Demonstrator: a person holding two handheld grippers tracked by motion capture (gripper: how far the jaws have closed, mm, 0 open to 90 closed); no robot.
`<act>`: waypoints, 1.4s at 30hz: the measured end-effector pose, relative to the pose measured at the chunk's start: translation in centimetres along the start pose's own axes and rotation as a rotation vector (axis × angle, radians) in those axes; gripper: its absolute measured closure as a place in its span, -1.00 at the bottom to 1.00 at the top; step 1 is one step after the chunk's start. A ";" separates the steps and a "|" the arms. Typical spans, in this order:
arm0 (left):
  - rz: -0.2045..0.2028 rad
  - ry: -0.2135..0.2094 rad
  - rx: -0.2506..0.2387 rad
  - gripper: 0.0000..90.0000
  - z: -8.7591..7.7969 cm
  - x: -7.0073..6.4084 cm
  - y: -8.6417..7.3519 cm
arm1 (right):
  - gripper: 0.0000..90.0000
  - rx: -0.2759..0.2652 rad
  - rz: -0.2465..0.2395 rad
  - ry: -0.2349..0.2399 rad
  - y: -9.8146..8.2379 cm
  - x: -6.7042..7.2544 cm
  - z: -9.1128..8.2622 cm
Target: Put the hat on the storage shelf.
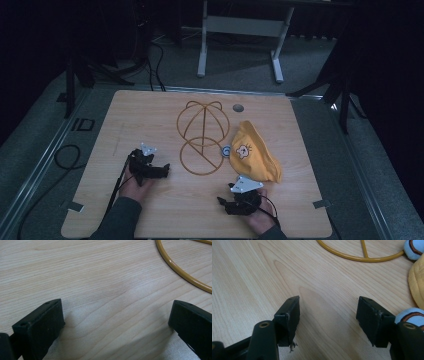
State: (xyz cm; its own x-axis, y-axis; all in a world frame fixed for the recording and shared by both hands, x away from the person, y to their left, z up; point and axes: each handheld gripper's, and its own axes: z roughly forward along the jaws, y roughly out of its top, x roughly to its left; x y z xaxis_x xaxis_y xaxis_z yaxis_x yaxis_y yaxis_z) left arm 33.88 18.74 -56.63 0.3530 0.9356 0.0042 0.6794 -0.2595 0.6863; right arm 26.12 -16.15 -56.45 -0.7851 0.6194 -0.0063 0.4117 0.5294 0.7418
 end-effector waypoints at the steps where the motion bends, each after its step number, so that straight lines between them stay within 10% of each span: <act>1: 0.000 0.000 0.000 -1.00 0.0 0.0 0.0 | -0.21 0.001 0.000 0.000 0.0 0.0 0.0; 22: 0.000 0.000 0.000 -1.00 0.0 0.0 0.0 | -0.01 0.062 -0.014 0.009 0.8 0.0 -0.2; 42: 0.000 0.000 0.000 -1.00 0.0 0.0 0.0 | 0.34 0.094 -0.087 -0.152 1.8 -2.6 -2.7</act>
State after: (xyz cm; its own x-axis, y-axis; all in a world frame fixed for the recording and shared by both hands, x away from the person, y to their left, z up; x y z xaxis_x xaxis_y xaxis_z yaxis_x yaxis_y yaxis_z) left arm 33.89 18.74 -56.63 0.3531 0.9356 0.0040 0.6793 -0.2593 0.6865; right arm 27.63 -18.38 -53.33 -0.7439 0.6452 -0.1742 0.3920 0.6323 0.6682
